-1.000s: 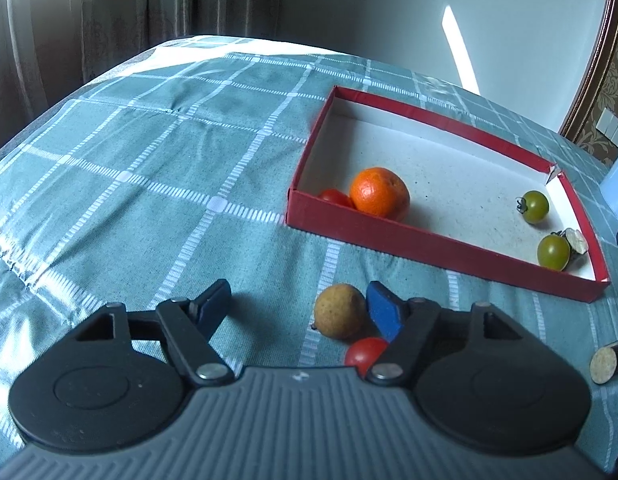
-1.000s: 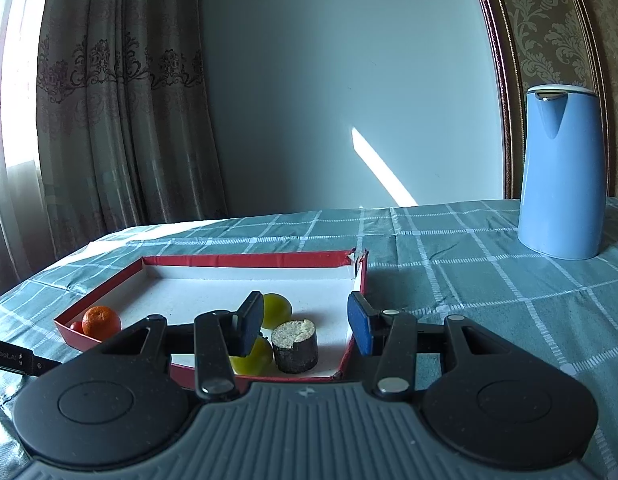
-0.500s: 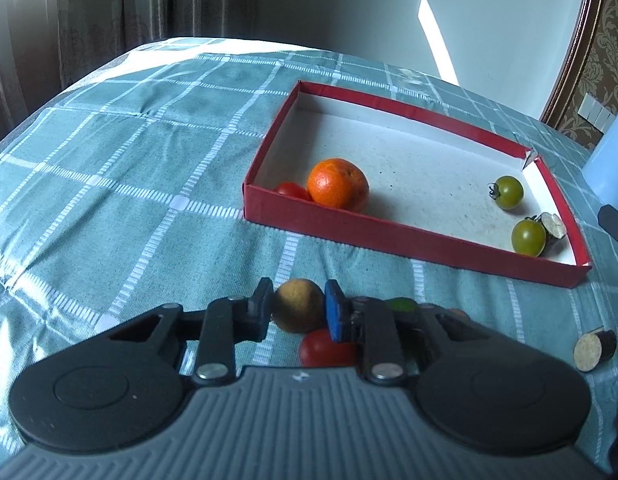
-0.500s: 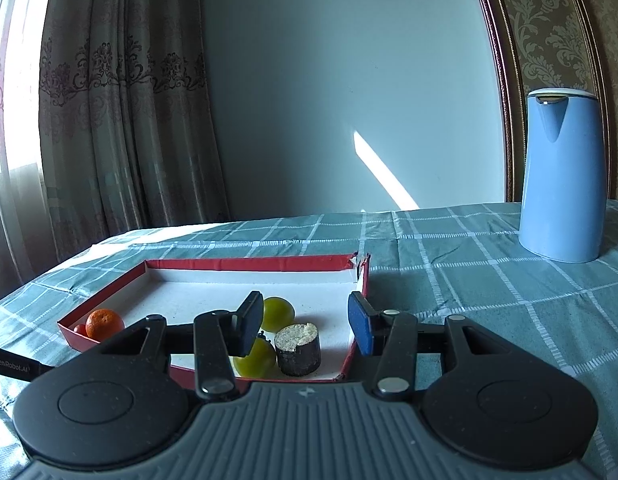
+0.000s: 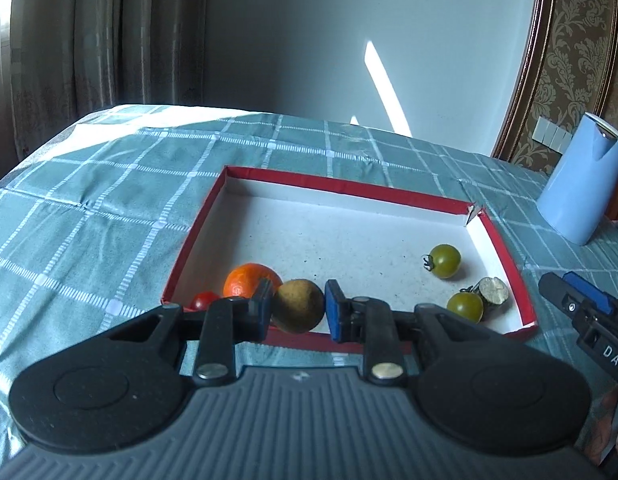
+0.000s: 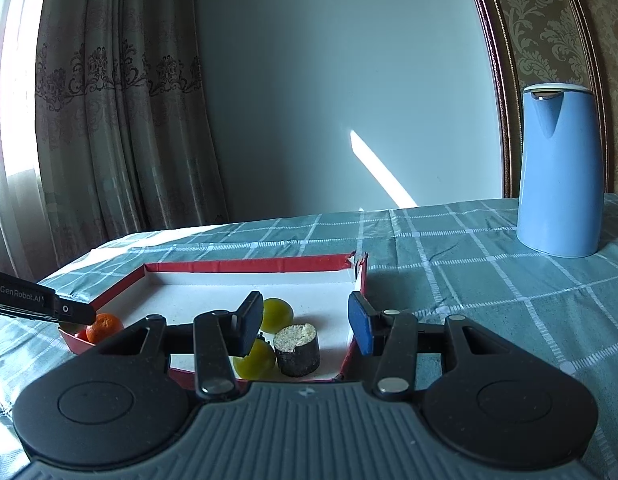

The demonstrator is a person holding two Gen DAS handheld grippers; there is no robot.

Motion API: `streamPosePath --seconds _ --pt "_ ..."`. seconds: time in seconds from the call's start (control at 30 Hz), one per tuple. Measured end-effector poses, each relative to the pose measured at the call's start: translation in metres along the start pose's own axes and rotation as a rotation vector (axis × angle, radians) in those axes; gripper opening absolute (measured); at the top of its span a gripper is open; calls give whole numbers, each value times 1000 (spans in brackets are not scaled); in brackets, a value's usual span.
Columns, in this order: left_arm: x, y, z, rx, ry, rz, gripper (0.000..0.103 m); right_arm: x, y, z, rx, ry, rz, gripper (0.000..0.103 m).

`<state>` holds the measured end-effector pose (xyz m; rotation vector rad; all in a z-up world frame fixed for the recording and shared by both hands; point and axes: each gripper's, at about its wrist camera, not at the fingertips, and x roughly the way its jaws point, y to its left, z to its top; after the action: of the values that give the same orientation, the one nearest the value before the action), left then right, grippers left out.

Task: Organize fruits
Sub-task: 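Lower the brown fruit into the tray and open the left gripper, then grasp the dark cut eggplant piece with the right gripper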

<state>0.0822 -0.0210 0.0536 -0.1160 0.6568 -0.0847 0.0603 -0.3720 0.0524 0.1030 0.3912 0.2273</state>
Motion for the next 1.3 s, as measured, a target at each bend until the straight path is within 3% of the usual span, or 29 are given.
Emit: streamPosePath --seconds 0.4,0.6,0.63,0.67,0.83,0.9,1.0,1.13,1.27,1.3 --pt "27 -1 -11 10 17 -18 27 1 2 0 -7 12 -1 46" --pt "-4 13 -18 3 -61 3 50 -1 2 -1 -5 9 -2 47" --pt "-15 19 -20 -8 -96 20 63 -1 2 -1 -3 5 -2 48" --pt "-25 25 -24 -17 -126 50 74 -3 1 -1 1 0 -3 52" --pt "-66 61 -51 -19 -308 224 93 -18 -13 -3 55 -50 7 55" --pt "-74 74 -64 -7 -376 293 97 -27 -20 -6 81 -52 -2 55" --pt "-70 87 -74 10 -375 338 99 -38 -30 -11 115 -39 -18 56" --pt "-67 95 -75 -15 -369 319 102 -49 -29 -20 56 22 -32 56" --pt "-65 98 -75 -33 -366 306 103 -62 -14 -34 -39 57 -63 81" --pt "-65 100 -75 -45 -363 302 103 -65 -10 -36 -66 59 -63 81"
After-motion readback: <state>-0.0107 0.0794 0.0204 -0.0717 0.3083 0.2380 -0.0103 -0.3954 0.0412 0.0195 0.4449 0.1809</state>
